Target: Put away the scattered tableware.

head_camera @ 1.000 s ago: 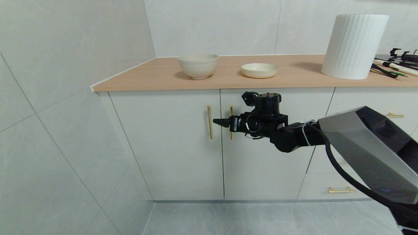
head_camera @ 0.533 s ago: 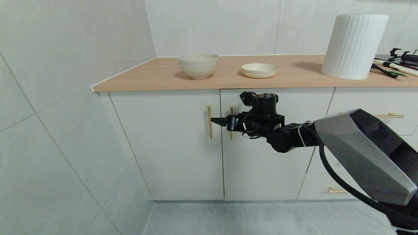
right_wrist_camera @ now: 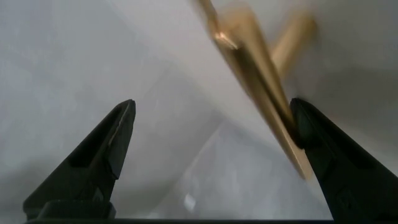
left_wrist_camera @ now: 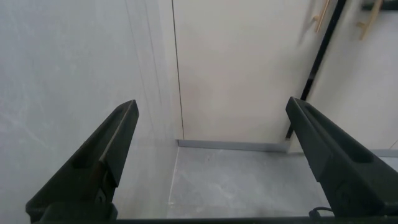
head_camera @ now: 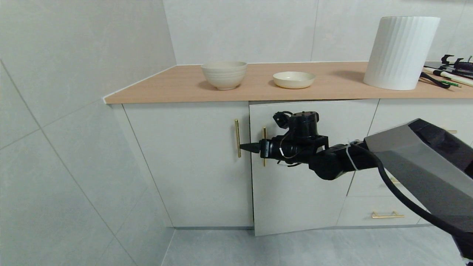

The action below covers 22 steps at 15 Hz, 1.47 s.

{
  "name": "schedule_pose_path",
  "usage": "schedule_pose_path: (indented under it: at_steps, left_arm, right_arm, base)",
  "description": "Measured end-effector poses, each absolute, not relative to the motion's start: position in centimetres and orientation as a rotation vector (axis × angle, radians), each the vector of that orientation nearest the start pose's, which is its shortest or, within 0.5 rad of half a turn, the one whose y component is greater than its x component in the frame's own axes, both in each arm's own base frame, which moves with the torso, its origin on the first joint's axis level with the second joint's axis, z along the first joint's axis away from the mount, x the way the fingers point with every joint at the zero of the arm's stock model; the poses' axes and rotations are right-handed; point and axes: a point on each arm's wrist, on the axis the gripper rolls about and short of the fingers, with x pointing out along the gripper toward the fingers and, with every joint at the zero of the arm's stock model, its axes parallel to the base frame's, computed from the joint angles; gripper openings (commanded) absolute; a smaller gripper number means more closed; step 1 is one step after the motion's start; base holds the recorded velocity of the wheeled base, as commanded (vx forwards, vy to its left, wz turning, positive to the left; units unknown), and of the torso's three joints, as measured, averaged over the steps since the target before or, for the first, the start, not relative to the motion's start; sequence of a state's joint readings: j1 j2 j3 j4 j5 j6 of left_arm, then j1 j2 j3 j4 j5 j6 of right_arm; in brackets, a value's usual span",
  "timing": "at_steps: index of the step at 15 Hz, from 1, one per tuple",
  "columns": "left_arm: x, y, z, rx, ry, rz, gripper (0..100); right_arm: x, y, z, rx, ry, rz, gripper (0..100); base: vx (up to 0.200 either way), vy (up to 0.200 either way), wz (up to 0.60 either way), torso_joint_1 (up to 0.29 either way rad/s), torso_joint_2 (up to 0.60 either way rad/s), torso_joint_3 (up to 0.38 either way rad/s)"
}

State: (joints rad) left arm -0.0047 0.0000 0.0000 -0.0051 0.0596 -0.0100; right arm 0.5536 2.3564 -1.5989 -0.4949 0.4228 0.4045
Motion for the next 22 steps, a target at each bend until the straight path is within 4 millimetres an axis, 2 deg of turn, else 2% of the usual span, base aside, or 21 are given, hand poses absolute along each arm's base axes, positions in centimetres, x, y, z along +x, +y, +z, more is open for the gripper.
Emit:
schedule_pose_path:
  at_steps: [6, 13, 20, 22]
  left_arm:
    - [-2.3, 0.1, 7.6, -0.011, -0.005, 0.055, 100]
    - [-2.3, 0.1, 7.6, -0.010, -0.005, 0.055, 100]
    - [-2.3, 0.1, 7.6, 0.000, -0.007, 0.053, 100]
    - [-2.5, 0.1, 8.4, -0.004, -0.042, 0.031, 100]
  right_arm:
    - [36.2, 23.7, 12.4, 0.360, 0.483, 1.011, 100]
    - [31.6, 21.1, 12.6, 0.364, 0.512, 1.123, 100]
    - [28.2, 19.8, 13.8, 0.359, 0.473, 1.158, 100]
    - [27.7, 19.5, 13.6, 0.358, 0.465, 1.163, 100]
  base:
    - [0.000, 0.000, 0.00, 0.000, 0.00, 0.000]
    - [0.000, 0.000, 0.00, 0.000, 0.00, 0.000]
    - [0.000, 0.000, 0.00, 0.000, 0.00, 0.000]
    - [0.000, 0.000, 0.00, 0.000, 0.00, 0.000]
